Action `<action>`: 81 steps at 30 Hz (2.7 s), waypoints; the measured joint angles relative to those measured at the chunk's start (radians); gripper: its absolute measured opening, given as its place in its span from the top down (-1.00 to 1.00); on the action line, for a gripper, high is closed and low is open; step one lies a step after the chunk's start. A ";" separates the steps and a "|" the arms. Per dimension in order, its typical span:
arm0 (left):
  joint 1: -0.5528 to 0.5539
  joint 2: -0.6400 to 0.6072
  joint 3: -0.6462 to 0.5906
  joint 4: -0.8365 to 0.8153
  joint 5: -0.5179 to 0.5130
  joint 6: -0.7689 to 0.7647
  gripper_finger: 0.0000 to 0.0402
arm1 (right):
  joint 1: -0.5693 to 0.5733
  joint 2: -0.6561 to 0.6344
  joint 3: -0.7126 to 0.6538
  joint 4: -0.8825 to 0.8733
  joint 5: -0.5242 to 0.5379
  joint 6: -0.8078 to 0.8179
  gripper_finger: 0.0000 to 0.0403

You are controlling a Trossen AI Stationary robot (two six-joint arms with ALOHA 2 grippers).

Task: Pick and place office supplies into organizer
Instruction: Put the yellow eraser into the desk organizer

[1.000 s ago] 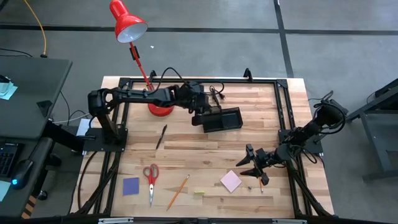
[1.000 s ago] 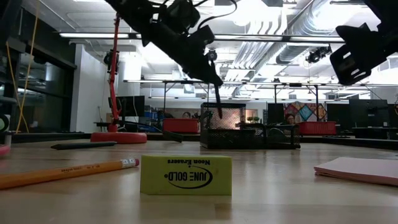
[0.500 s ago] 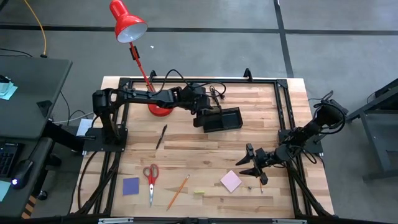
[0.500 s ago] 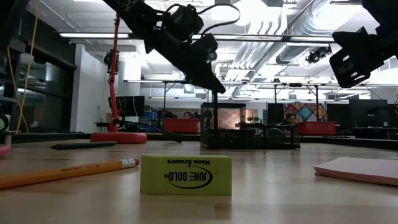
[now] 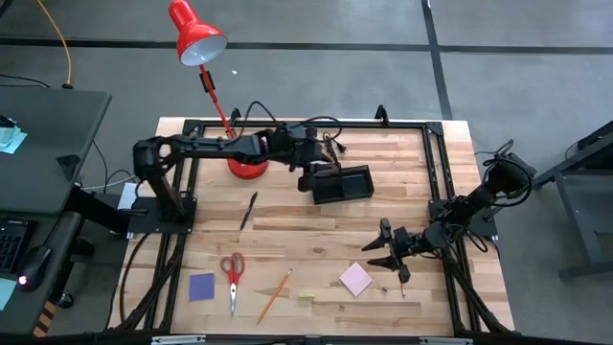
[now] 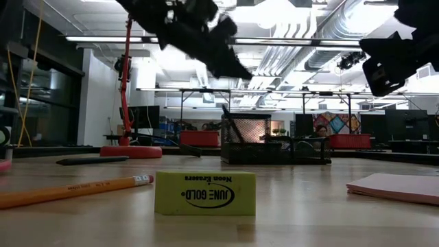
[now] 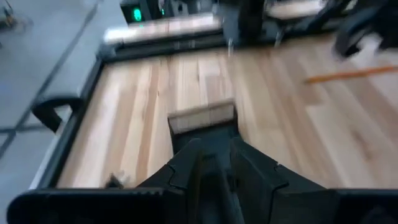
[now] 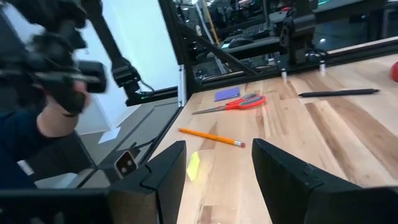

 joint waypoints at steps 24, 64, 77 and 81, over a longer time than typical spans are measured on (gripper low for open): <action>-0.567 -0.596 -0.665 0.635 -0.346 -0.002 0.61 | 0.007 0.000 0.000 -0.021 0.040 0.061 0.11; -0.871 -0.479 -1.034 1.098 -0.781 0.112 0.61 | -0.014 0.001 0.125 -0.339 0.367 0.202 0.15; -0.871 -0.479 -1.012 1.092 -0.793 0.194 0.61 | 0.028 0.002 0.125 -0.604 0.784 0.473 0.15; -0.871 -0.479 -1.012 1.091 -0.784 0.192 0.61 | 0.047 0.002 0.125 -0.604 0.685 0.476 0.15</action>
